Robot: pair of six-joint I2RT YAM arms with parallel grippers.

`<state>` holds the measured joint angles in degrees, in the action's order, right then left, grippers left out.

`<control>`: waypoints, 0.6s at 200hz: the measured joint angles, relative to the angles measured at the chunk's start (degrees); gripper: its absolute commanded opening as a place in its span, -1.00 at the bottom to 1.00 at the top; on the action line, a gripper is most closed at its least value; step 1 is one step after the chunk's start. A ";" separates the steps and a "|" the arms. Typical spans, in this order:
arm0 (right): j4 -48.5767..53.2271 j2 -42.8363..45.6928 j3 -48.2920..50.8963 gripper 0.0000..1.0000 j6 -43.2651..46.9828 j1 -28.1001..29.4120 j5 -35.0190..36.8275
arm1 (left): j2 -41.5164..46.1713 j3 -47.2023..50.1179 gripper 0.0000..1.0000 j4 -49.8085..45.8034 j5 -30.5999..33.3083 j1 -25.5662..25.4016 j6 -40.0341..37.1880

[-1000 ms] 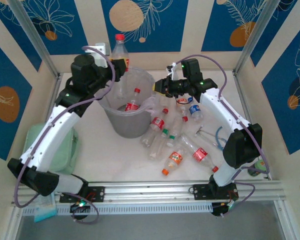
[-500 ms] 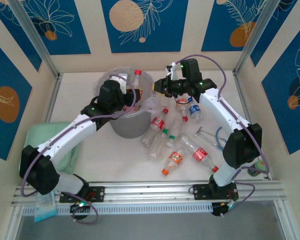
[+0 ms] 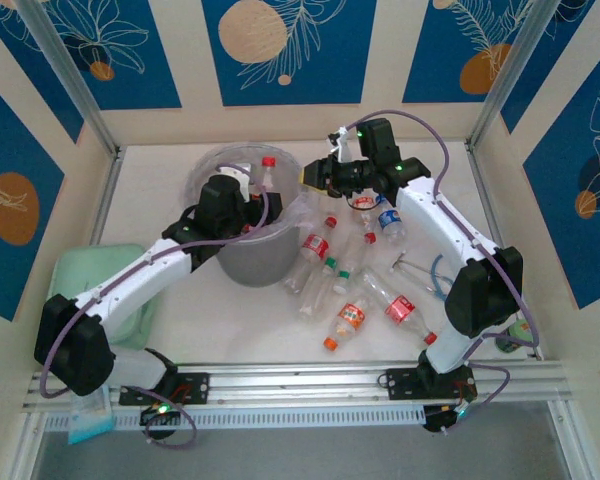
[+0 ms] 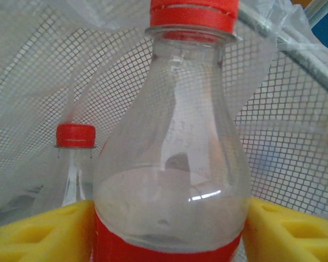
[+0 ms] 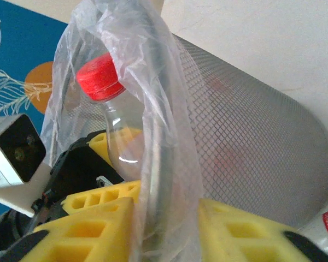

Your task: Put the plastic bottles in the bin

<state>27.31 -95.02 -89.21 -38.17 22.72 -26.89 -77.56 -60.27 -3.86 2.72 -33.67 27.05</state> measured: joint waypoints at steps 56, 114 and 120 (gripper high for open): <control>3.72 0.24 -5.29 0.11 3.54 -0.46 2.51 | 0.00 -1.73 0.64 -1.88 -0.17 0.00 -0.35; 7.63 4.52 -4.81 0.31 6.88 -5.40 6.16 | 0.35 -4.96 0.71 -5.51 -0.11 0.00 -2.08; 8.04 5.46 -4.44 0.32 7.58 -6.27 6.84 | 0.35 -5.31 0.72 -6.12 -0.09 0.00 -2.10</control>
<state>35.35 -89.56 -93.65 -30.59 16.45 -20.05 -77.21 -65.58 -9.98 2.63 -33.67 24.95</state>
